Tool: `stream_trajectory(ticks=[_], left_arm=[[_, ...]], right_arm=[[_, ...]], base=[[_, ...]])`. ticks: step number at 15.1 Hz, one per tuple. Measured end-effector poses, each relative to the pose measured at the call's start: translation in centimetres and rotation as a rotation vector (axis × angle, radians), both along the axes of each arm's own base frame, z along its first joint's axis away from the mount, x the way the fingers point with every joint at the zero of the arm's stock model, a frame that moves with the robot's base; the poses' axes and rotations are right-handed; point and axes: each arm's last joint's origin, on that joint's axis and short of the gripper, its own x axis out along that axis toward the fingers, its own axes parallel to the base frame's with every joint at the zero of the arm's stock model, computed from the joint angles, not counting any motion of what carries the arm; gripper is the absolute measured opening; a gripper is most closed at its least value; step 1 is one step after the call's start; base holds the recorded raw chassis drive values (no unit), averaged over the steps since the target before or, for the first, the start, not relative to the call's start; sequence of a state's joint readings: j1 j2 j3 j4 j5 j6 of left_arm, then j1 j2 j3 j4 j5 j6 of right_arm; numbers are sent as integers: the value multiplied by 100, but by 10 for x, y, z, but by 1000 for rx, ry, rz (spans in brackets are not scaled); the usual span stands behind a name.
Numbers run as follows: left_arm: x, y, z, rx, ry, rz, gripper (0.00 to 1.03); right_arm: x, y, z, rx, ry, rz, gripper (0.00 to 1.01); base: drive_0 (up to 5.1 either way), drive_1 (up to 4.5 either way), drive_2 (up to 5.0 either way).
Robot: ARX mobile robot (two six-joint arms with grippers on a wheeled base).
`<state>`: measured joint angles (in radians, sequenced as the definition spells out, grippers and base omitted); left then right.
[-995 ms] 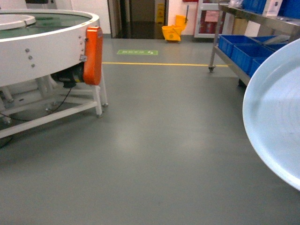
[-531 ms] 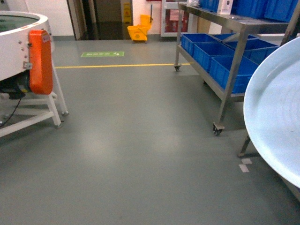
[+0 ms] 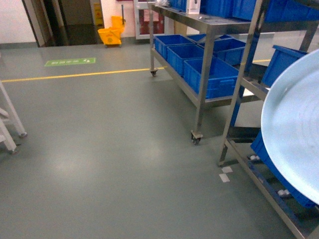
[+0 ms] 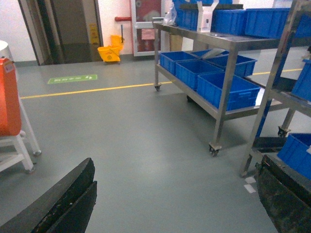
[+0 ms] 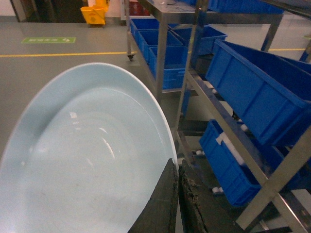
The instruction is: Place blue tray on left shelf second layer neatly
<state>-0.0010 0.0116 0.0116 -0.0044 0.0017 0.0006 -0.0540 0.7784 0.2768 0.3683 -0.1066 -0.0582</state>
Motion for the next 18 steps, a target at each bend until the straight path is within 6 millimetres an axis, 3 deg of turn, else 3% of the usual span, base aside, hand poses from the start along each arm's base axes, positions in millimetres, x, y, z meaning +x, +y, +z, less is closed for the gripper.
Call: stream_trajectory(ticks=[18], left_arm=[[0,0,0,0,0,2,98]], right_arm=[[0,0,1,0,-8,3,2]], base=[[-156,-156,-156]])
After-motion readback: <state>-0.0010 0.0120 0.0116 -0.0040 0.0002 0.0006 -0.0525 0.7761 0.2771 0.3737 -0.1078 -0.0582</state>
